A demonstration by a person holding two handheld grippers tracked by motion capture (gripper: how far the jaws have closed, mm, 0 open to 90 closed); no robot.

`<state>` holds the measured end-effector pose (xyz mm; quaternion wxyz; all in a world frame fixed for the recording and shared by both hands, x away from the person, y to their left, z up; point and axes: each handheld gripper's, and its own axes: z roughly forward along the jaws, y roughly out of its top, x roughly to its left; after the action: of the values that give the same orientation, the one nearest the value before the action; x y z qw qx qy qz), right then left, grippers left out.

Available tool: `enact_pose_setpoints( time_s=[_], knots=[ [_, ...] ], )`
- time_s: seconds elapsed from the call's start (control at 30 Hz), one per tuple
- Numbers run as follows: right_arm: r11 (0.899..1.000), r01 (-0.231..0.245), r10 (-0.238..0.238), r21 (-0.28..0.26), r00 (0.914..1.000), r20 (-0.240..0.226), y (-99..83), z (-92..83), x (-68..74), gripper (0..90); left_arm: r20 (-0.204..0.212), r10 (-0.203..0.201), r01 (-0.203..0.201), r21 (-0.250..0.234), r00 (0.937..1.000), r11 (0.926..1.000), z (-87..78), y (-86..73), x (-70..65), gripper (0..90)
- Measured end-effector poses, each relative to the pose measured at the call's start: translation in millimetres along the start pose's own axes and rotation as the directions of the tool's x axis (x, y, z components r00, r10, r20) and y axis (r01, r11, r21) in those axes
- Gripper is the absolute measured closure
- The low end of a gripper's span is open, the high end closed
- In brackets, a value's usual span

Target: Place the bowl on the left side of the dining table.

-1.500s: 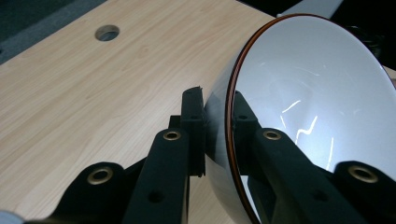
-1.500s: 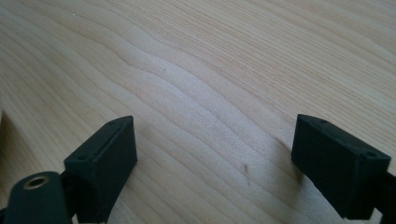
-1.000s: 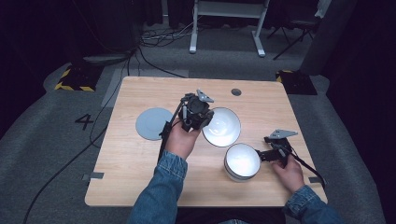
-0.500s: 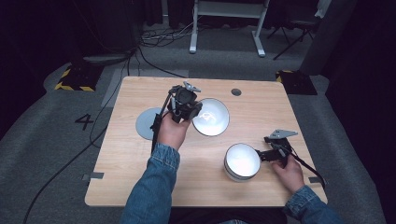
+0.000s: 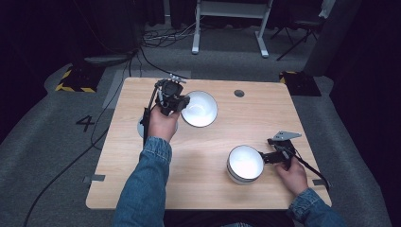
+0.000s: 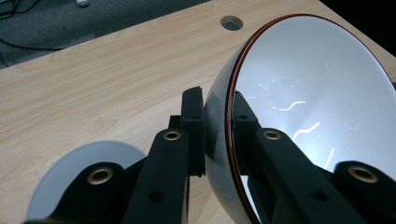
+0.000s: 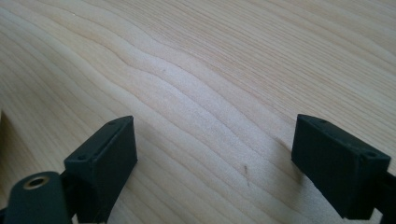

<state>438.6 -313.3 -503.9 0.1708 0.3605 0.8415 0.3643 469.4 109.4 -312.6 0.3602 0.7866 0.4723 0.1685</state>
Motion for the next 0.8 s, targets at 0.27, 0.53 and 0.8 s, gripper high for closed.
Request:
enact_pose_setpoints(
  time_s=[0.27,0.53,0.8],
  knots=[
    [1.000,0.000,0.000,0.000,1.0000,0.000,0.0,0.0,0.0,14.2,-0.051,-0.068,0.069,0.024,0.9964,0.9973,6.7,3.4,25.9,80.8],
    [1.000,0.000,0.000,0.000,1.0000,0.000,0.0,0.0,0.0,14.2,-0.100,-0.112,0.118,0.060,0.9887,0.9912,12.3,3.0,46.6,80.8],
    [1.000,0.000,0.000,0.000,1.0000,0.000,0.0,0.0,0.0,14.2,-0.147,-0.153,0.169,0.101,0.9772,0.9805,18.9,3.4,68.2,80.8]
  ],
)
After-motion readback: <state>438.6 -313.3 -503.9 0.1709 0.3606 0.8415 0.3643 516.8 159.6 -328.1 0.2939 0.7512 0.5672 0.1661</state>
